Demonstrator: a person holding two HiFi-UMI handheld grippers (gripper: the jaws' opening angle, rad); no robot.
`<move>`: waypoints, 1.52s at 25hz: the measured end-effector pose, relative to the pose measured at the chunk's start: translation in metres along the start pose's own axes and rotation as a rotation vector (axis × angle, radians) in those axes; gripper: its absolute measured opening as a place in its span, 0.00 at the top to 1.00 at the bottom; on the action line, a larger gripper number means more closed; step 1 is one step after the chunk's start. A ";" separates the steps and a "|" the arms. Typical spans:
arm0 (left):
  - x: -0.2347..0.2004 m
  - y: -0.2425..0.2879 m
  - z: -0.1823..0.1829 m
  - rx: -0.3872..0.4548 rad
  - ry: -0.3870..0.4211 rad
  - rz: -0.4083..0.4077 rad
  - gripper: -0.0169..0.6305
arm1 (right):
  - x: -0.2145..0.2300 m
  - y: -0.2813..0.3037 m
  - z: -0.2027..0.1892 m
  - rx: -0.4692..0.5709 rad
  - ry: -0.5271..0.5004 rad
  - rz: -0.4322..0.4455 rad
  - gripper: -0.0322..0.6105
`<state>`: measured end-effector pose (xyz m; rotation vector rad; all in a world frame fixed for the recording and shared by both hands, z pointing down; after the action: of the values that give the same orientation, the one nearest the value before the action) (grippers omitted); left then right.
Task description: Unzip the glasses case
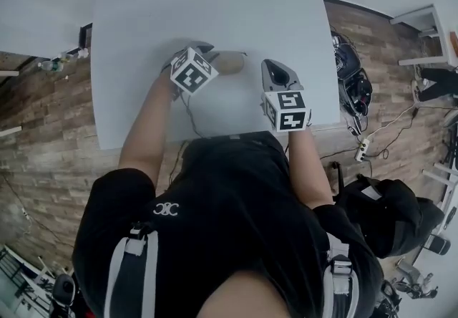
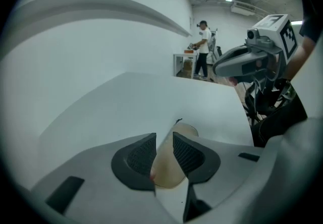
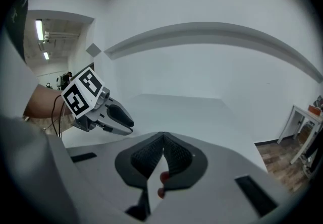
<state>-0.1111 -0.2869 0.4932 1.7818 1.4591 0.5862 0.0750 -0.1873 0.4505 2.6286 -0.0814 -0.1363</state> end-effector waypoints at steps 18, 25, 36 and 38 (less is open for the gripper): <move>-0.029 0.092 0.017 -0.396 0.038 -0.516 0.41 | 0.042 0.006 -0.043 -0.112 0.010 0.068 0.94; 0.007 0.109 0.007 -0.520 0.133 -0.621 0.37 | 0.048 0.004 -0.046 -0.115 -0.002 0.079 0.94; 0.045 0.112 -0.019 -0.562 0.281 -0.590 0.47 | 0.035 -0.001 -0.045 -0.115 -0.053 0.146 0.94; 0.047 0.112 -0.014 -0.452 0.306 -0.584 0.49 | 0.033 -0.002 -0.044 -0.111 -0.064 0.154 0.94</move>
<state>-0.0408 -0.2462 0.5839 0.8858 1.7772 0.8156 0.1128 -0.1668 0.4852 2.4958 -0.2891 -0.1672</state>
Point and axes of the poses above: the fingertips, and each gripper's own axes: y forward along the fingers, x to its right, z out of its top, the point moved 9 cm from there along -y, backward along the fingers, and after that the axes turned 14 degrees about -z, right-handed, at the moved point
